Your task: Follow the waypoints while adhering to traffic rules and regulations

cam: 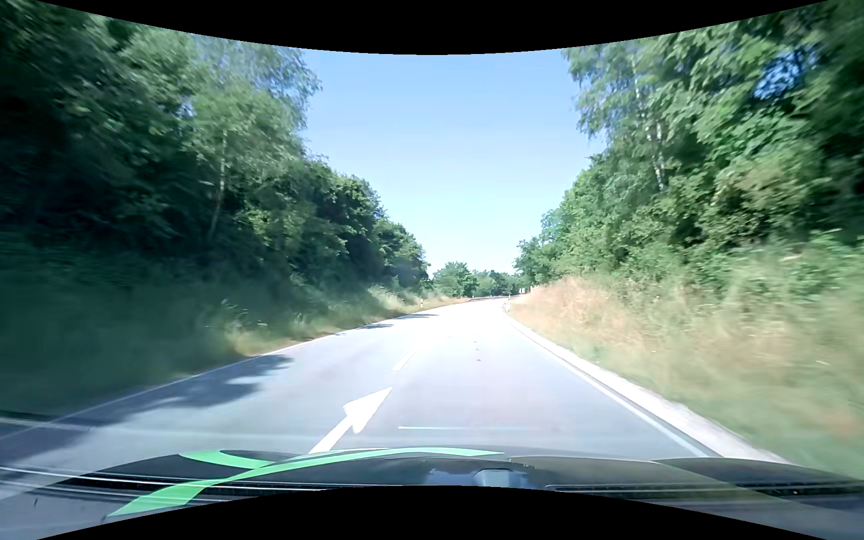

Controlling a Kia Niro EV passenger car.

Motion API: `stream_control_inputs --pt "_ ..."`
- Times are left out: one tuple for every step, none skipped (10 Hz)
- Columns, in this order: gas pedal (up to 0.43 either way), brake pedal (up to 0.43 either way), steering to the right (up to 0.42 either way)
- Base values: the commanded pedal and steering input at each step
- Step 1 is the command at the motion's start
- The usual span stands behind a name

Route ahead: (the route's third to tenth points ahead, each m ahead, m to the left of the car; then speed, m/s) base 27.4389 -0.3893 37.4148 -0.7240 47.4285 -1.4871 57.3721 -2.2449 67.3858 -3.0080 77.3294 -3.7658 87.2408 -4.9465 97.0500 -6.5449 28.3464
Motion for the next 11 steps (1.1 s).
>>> stream_control_inputs --pt "0.398 0.0 0.011" --pt "0.39 0.0 0.011" --pt "0.378 0.0 0.011" --pt "0.378 0.0 0.011" --pt "0.378 0.0 0.011" --pt "0.378 0.0 0.011" --pt "0.378 0.0 0.011" --pt "0.378 0.0 0.011" --pt "0.39 0.0 0.011" --pt "0.39 0.0 0.011" --pt "0.398 0.0 0.011"
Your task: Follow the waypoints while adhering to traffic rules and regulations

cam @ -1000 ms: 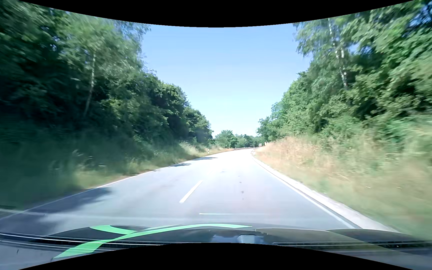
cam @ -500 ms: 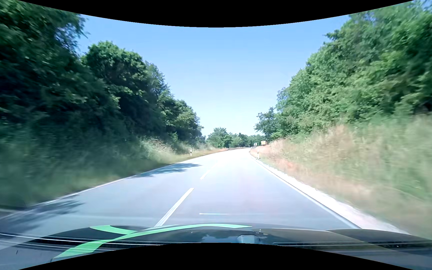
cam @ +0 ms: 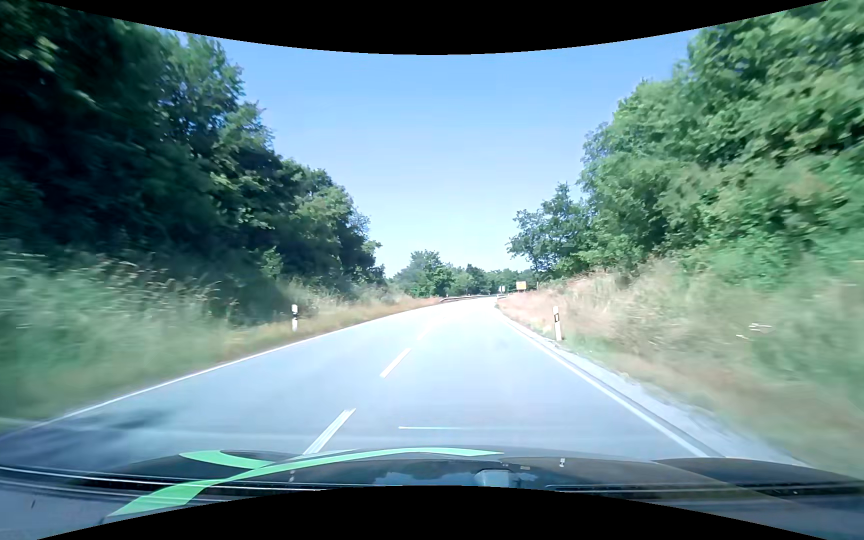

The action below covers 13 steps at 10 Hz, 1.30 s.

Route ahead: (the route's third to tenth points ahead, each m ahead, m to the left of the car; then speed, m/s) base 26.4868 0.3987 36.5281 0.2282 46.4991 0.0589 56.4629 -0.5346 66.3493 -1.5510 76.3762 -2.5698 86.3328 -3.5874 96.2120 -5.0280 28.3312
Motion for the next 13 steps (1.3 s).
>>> stream_control_inputs --pt "0.398 0.0 0.01" --pt "0.398 0.0 0.01" --pt "0.378 0.0 0.009" --pt "0.37 0.0 0.007" --pt "0.37 0.0 0.007" --pt "0.37 0.0 0.007" --pt "0.37 0.0 0.007" --pt "0.378 0.0 0.007" --pt "0.39 0.0 0.007" --pt "0.398 0.0 0.007" --pt "0.409 0.0 0.007" --pt "0.421 0.0 0.007" --pt "0.429 0.0 0.007"
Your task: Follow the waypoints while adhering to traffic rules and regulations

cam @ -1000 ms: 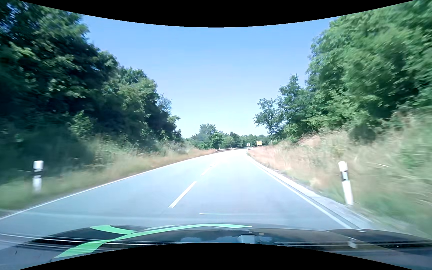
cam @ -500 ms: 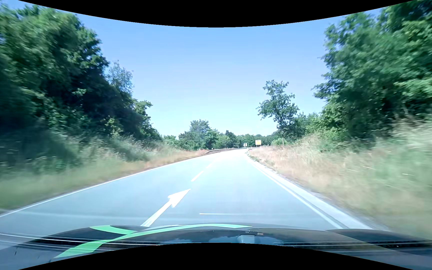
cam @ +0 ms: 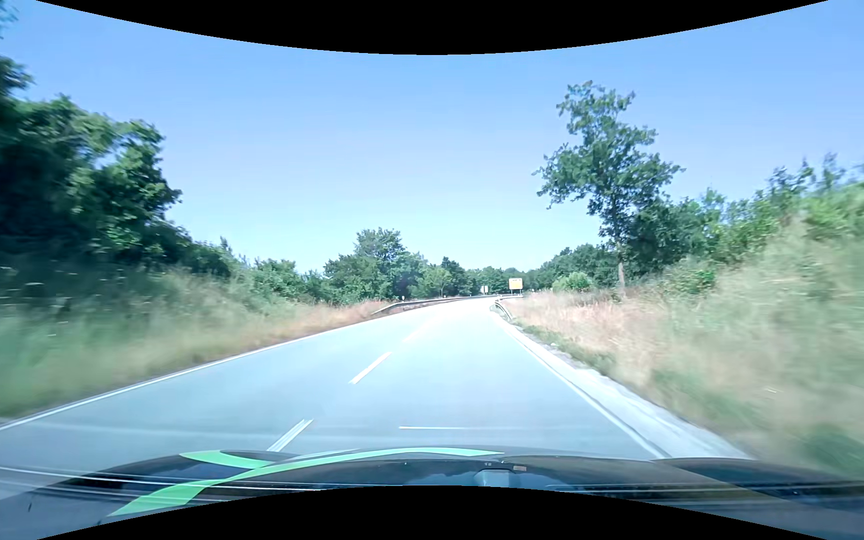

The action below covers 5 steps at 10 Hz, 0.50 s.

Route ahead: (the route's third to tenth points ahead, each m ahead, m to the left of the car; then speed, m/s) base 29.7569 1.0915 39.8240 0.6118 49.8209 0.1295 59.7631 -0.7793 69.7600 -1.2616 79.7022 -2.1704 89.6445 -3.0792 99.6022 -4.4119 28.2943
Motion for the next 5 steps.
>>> stream_control_inputs --pt "0.429 0.0 0.007" --pt "0.441 0.0 0.007" --pt "0.441 0.0 0.007" --pt "0.441 0.0 0.008" --pt "0.449 0.0 0.009"
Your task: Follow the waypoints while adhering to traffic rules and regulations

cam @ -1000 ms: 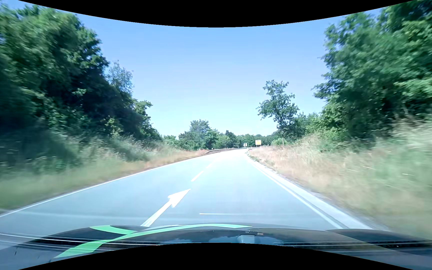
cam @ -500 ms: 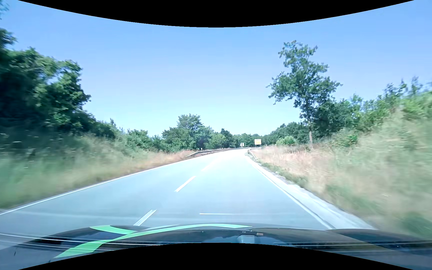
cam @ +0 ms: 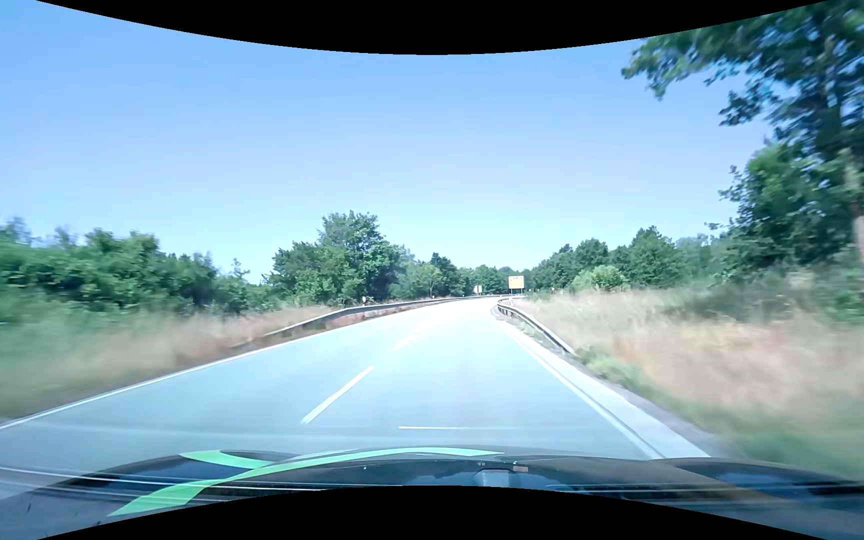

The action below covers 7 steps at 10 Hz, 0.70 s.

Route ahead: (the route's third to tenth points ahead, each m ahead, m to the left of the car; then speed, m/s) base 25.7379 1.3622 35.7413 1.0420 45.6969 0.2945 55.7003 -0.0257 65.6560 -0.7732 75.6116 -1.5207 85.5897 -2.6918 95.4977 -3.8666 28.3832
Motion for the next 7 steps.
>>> stream_control_inputs --pt "0.449 0.0 0.01" --pt "0.449 0.0 0.01" --pt "0.449 0.0 0.01" --pt "0.429 0.0 0.01" --pt "0.398 0.0 0.01" --pt "0.39 0.0 0.01" --pt "0.378 0.0 0.009"
